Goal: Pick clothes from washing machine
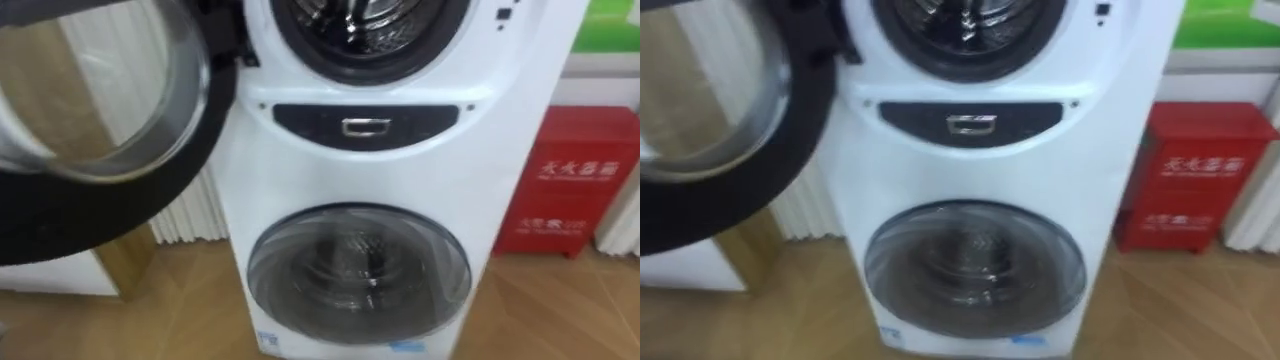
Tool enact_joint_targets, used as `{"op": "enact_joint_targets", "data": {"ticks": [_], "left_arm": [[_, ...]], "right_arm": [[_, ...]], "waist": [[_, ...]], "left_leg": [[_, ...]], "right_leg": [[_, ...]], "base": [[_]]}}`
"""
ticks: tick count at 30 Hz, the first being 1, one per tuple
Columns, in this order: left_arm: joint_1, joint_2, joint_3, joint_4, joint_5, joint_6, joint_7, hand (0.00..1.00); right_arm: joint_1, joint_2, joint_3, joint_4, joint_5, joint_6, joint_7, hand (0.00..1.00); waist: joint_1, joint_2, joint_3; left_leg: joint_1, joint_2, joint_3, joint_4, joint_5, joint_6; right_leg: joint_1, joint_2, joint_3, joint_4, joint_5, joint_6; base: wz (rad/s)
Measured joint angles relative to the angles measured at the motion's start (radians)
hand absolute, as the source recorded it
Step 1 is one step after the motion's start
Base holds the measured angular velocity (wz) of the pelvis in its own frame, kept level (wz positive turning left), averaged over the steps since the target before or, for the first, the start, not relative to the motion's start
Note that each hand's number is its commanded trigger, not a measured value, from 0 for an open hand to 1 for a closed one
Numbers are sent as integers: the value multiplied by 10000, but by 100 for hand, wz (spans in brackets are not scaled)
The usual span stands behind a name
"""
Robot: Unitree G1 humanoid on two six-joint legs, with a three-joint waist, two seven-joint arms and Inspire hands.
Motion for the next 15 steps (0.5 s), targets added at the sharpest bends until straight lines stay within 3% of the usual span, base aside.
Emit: {"op": "enact_joint_targets", "data": {"ticks": [2, 6, 9, 15], "left_arm": [[120, -76, 142, 8, -100, 2, 5, 0], [51, -66, 366, 207, -272, -60, -4, 0], [44, -83, 361, 223, -372, -56, -11, 0], [89, -62, 523, 204, -424, -58, 14, 0]], "right_arm": [[-39, 4, 261, 51, -7, -26, -17, 0], [-23, 112, 356, 292, -300, -24, 164, 0], [0, 116, 440, 405, -342, -12, 164, 0], [-122, 94, 432, 373, -645, -20, 209, 0]], "waist": [[243, 135, 2], [200, -114, -16], [247, -287, -14], [288, -250, 20]], "left_leg": [[-47, 47, -88, -55, 89, 77], [7, 331, 4, -205, 162, 23], [8, 444, 34, -206, 139, -17], [46, 621, 127, -153, 90, -102]], "right_leg": [[88, 386, 315, -657, 400, -62], [633, 787, 307, -1749, 1082, -176], [736, 920, 315, -2078, 1232, -184], [639, 1087, 309, -2088, 1165, -293]], "base": [[-55], [-15], [-5], [-12]]}}
